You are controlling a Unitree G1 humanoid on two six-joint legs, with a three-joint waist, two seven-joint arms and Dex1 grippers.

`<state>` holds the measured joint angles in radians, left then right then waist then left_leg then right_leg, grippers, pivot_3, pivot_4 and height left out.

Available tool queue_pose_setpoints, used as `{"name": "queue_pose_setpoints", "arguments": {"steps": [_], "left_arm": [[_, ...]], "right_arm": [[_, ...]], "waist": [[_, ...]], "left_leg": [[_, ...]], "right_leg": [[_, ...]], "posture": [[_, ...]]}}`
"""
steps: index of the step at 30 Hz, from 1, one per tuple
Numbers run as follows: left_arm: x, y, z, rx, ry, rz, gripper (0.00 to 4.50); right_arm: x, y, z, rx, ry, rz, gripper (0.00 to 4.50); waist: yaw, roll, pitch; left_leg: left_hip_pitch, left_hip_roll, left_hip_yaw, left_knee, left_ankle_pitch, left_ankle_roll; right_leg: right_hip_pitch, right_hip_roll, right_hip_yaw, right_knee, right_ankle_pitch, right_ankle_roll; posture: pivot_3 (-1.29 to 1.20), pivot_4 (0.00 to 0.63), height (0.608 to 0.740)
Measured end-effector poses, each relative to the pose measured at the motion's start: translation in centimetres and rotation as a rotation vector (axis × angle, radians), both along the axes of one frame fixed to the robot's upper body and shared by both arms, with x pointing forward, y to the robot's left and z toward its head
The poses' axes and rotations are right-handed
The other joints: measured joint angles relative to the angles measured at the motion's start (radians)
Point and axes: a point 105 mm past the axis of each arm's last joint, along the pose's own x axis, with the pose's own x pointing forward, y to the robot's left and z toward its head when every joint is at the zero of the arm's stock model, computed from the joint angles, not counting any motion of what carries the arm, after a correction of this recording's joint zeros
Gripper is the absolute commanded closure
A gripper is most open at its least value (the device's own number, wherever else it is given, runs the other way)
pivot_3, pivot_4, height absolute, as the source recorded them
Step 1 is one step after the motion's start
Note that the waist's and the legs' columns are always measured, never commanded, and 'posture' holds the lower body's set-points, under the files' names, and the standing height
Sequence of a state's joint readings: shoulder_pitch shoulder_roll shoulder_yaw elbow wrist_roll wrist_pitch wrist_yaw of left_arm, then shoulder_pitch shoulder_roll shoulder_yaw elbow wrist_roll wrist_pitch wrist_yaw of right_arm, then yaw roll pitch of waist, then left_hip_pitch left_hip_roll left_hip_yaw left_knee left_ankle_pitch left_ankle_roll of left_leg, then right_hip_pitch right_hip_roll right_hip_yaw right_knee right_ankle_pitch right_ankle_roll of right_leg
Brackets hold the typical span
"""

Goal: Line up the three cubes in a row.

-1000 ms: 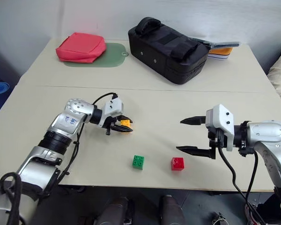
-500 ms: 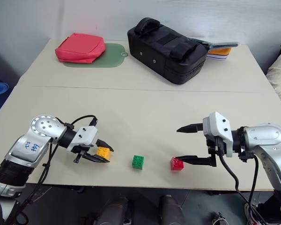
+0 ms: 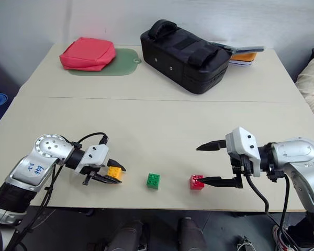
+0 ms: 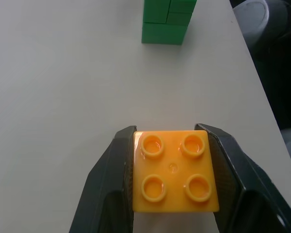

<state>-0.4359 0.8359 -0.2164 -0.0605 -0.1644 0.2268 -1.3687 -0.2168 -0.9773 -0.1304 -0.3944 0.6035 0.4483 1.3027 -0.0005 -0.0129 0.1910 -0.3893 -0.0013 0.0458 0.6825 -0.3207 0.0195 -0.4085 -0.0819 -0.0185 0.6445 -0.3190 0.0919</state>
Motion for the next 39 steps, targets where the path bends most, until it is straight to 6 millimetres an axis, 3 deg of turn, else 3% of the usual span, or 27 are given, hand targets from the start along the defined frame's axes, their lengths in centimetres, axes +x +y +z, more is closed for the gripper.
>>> {"name": "queue_pose_setpoints", "arguments": {"steps": [1, 4, 9, 24, 28, 35, 39], "left_arm": [[0.1, 0.0, 0.0, -0.002, -0.004, 0.006, 2.24], [1.0, 0.1, -0.3, -0.009, -0.029, 0.056, 1.45], [0.2, 0.3, 0.0, -0.032, 0.008, 0.050, 0.03], [-0.5, 1.0, 0.6, -0.036, 0.024, 0.059, 0.03], [-0.4, 1.4, 0.4, -0.034, 0.031, 0.068, 0.84], [-0.4, 1.6, 0.4, -0.035, 0.037, 0.067, 2.88], [-0.6, 1.6, 0.4, -0.031, 0.042, 0.056, 2.99]], "right_arm": [[0.0, 0.0, 0.0, 0.000, 0.000, 0.001, 0.00], [0.0, 0.0, 0.0, 0.000, 0.001, 0.001, 0.00], [-0.1, 0.0, -0.1, 0.005, 0.010, 0.003, 0.00], [0.6, -0.2, 0.4, 0.011, -0.016, -0.008, 0.00], [0.6, -0.2, 0.4, 0.012, -0.016, -0.009, 0.00], [0.2, 0.0, 0.1, 0.007, -0.005, 0.002, 0.00], [0.1, 0.1, 0.1, 0.007, -0.008, 0.007, 0.00]], "waist": [[0.001, 0.000, 0.000], [0.001, 0.000, 0.000], [-0.003, 0.000, 0.000], [-0.002, 0.000, 0.000], [-0.002, 0.000, 0.000], [-0.002, 0.000, 0.000], [-0.002, 0.000, 0.000]], "left_leg": [[0.000, 0.000, 0.000, 0.000, 0.000, 0.000], [0.000, 0.000, 0.000, 0.000, 0.000, 0.000], [0.000, 0.000, 0.000, 0.000, 0.000, 0.000], [0.000, 0.000, 0.000, 0.000, 0.000, 0.000], [0.000, 0.000, 0.000, 0.000, 0.000, 0.000], [0.000, 0.000, 0.000, 0.000, 0.000, 0.000], [0.000, 0.000, 0.000, 0.000, 0.000, 0.000]], "right_leg": [[0.000, 0.000, 0.000, 0.000, 0.000, 0.000], [0.000, 0.000, 0.000, 0.000, 0.000, 0.000], [0.000, 0.000, 0.000, 0.000, 0.000, 0.000], [0.000, 0.000, 0.000, -0.001, 0.000, 0.000], [0.000, 0.000, 0.000, -0.001, 0.000, 0.000], [0.000, 0.000, 0.000, -0.001, 0.000, 0.000], [0.000, 0.000, 0.000, -0.001, 0.000, 0.000]], "posture": [[0.00, 0.150, 0.740], [0.00, 0.150, 0.740], [0.00, 0.150, 0.740], [0.00, 0.150, 0.740], [0.00, 0.150, 0.740], [0.00, 0.150, 0.740], [0.00, 0.150, 0.740]]}}
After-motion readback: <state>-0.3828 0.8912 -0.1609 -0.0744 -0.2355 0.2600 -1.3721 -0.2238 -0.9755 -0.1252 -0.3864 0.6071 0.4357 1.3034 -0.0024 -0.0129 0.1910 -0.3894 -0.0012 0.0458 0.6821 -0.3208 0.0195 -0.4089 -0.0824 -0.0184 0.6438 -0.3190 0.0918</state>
